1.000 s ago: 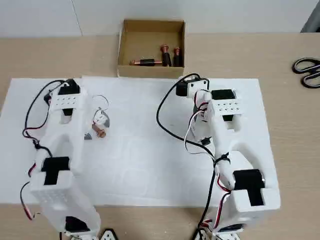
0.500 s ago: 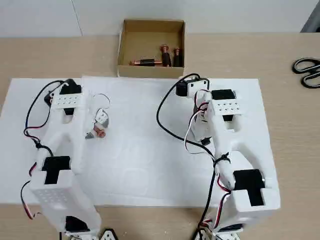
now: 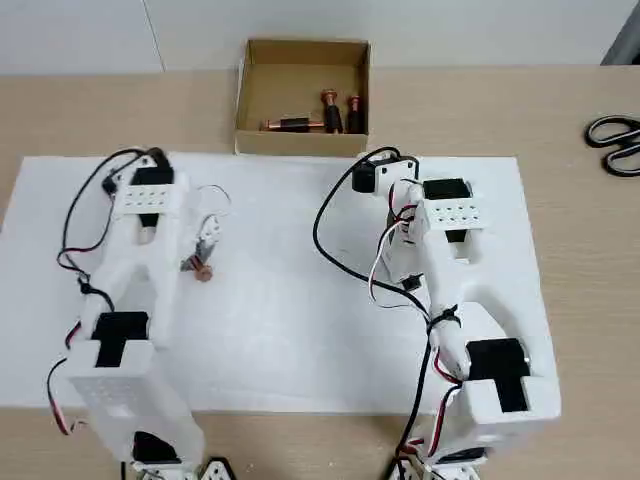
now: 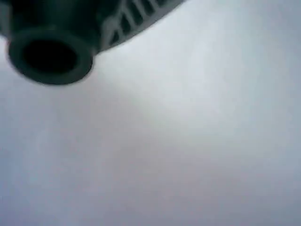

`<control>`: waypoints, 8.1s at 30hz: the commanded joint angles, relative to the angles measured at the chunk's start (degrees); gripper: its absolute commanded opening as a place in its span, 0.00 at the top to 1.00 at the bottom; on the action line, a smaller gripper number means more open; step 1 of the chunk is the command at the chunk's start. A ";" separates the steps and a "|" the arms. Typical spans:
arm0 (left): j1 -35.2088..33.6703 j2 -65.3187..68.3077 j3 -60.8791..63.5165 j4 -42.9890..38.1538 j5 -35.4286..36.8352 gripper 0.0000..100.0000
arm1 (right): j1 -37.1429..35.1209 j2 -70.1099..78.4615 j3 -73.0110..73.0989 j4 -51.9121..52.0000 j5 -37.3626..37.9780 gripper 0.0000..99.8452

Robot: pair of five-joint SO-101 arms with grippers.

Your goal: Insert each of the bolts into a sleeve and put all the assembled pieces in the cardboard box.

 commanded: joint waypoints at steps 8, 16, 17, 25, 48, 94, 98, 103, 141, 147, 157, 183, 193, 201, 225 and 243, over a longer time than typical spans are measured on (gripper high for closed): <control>3.60 -0.53 -22.46 16.97 -26.99 0.99 | 0.04 -3.21 -0.26 -0.40 -0.79 1.00; 3.78 -0.09 -25.01 17.76 -54.68 0.99 | 0.48 -3.30 -0.53 -0.13 -0.79 1.00; 3.69 -0.09 -25.01 17.76 -57.85 0.99 | 0.48 -3.30 -0.62 -0.13 -0.79 1.00; 3.69 0.00 -24.92 17.41 -81.67 0.99 | 0.48 -13.76 -0.70 4.88 -0.44 1.00; 3.43 0.00 -5.05 0.79 -128.09 0.99 | 0.57 -54.81 2.29 11.12 -0.26 1.00; 4.84 -0.62 -30.02 21.10 -47.91 0.87 | 0.22 -59.38 4.40 10.51 -0.44 1.00; 5.10 -2.29 -30.11 21.10 -38.95 0.87 | 0.31 -59.38 4.40 10.51 -0.53 1.00; 5.36 -10.64 -29.85 21.01 -29.10 0.87 | 0.40 -59.47 4.40 10.77 -0.53 1.00; 7.12 6.77 -26.51 15.74 29.89 0.87 | 0.22 -59.47 4.40 10.51 -0.62 1.00; 6.95 11.25 -26.51 11.87 32.62 0.87 | 0.22 -59.47 4.40 10.51 -0.62 1.00; 6.77 20.04 -28.35 11.78 33.85 0.87 | 0.22 -59.47 4.40 10.51 -0.62 1.00; 5.36 23.82 -46.46 21.19 -16.18 0.99 | 0.22 -59.47 4.48 10.51 -0.62 1.00; 5.27 24.26 -38.81 20.92 -41.32 0.99 | 0.22 -59.47 4.48 10.51 -0.62 1.00; 4.48 23.82 -39.52 20.40 -42.11 0.90 | 0.22 -59.47 4.57 10.51 -0.62 1.00; 4.48 26.20 -40.13 13.89 -39.38 0.93 | 0.22 -59.47 4.66 10.51 -0.62 1.00; 3.87 28.92 -57.71 21.36 -38.15 0.99 | 0.22 -59.47 4.40 10.42 -0.62 1.00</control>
